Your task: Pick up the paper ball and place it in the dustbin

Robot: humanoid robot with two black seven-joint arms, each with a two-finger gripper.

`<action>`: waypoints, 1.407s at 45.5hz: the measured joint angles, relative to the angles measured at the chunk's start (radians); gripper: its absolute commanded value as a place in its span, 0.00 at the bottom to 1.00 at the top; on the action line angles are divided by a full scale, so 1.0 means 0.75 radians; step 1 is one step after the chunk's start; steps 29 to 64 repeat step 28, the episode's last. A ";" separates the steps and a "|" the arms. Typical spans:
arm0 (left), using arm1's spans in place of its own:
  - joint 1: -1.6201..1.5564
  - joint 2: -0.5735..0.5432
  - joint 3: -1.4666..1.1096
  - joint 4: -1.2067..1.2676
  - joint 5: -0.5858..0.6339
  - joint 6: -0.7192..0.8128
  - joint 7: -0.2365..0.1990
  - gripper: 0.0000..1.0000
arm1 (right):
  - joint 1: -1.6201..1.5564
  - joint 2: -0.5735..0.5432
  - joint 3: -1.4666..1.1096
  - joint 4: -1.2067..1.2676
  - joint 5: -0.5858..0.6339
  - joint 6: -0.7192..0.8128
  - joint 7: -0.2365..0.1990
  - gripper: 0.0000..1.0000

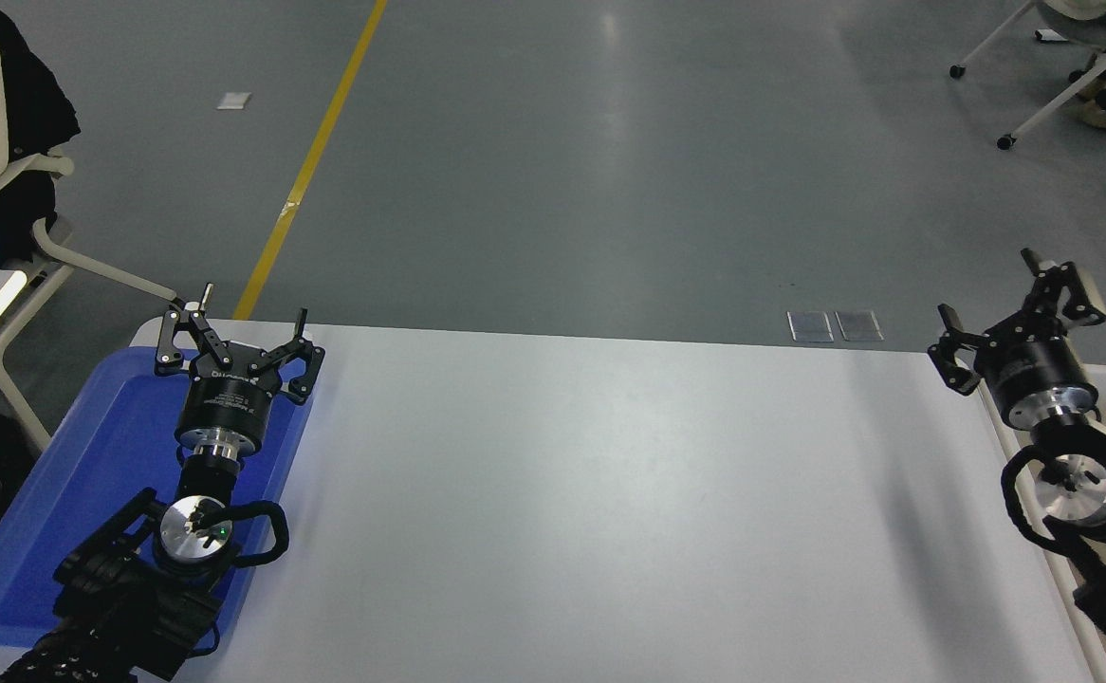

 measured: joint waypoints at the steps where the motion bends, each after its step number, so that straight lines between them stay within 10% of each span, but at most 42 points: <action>1: 0.000 0.000 0.000 0.000 0.000 0.000 0.000 1.00 | -0.002 0.011 0.000 0.003 -0.006 -0.007 0.009 1.00; 13: 0.000 0.000 0.000 0.000 0.000 0.000 0.000 1.00 | -0.020 0.096 -0.002 0.034 -0.104 -0.091 0.092 1.00; 64: 0.000 0.000 0.001 0.000 0.000 0.000 0.001 1.00 | -0.042 0.116 -0.005 0.051 -0.153 -0.123 0.098 1.00</action>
